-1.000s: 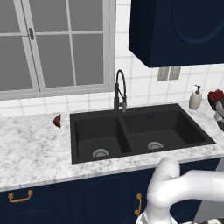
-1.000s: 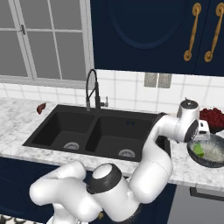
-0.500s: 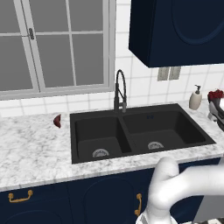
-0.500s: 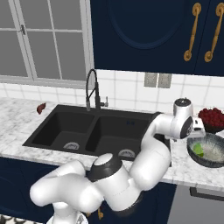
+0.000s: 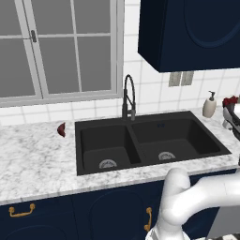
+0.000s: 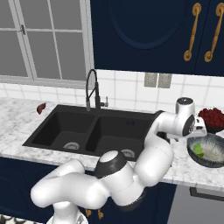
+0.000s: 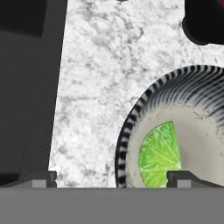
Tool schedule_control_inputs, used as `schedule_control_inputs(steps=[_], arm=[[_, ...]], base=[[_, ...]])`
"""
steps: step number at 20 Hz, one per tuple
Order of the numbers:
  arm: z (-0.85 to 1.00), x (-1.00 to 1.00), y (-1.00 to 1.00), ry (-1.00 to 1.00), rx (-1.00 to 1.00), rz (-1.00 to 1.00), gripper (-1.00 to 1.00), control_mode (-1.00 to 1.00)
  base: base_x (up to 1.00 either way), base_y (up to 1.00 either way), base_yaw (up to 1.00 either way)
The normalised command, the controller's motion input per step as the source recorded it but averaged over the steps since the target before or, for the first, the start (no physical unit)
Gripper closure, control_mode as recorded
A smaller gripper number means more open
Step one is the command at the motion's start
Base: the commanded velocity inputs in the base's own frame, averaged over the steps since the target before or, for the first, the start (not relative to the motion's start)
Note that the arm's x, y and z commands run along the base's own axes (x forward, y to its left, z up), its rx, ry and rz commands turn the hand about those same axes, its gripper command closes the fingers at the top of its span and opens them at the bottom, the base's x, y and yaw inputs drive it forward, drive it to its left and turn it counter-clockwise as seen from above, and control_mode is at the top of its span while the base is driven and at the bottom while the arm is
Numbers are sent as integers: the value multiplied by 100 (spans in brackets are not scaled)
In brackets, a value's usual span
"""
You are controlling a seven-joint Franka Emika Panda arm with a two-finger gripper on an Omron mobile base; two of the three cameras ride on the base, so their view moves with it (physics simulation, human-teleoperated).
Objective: Pick the lemon wedge from the sink and place it in the bowl. Then pick the bowl and place it in the microwave. Then close the microwave door and press the start button.
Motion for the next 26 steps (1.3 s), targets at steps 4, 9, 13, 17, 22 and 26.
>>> schedule_control_inputs(steps=[4,9,13,17,22,26], arm=[[-21,0,-24,2,0,1,-100,-100],[-28,3,0,1,0,0,-100,-100],[-25,5,0,1,0,0,-100,-100],[-24,4,-1,1,0,0,-100,-100],[-21,2,-1,3,0,1,100,-100],[-12,0,0,6,0,0,100,-100]], base=[[0,0,0],[0,0,0],[0,0,0],[0,0,0],[0,0,0],[0,0,0]])
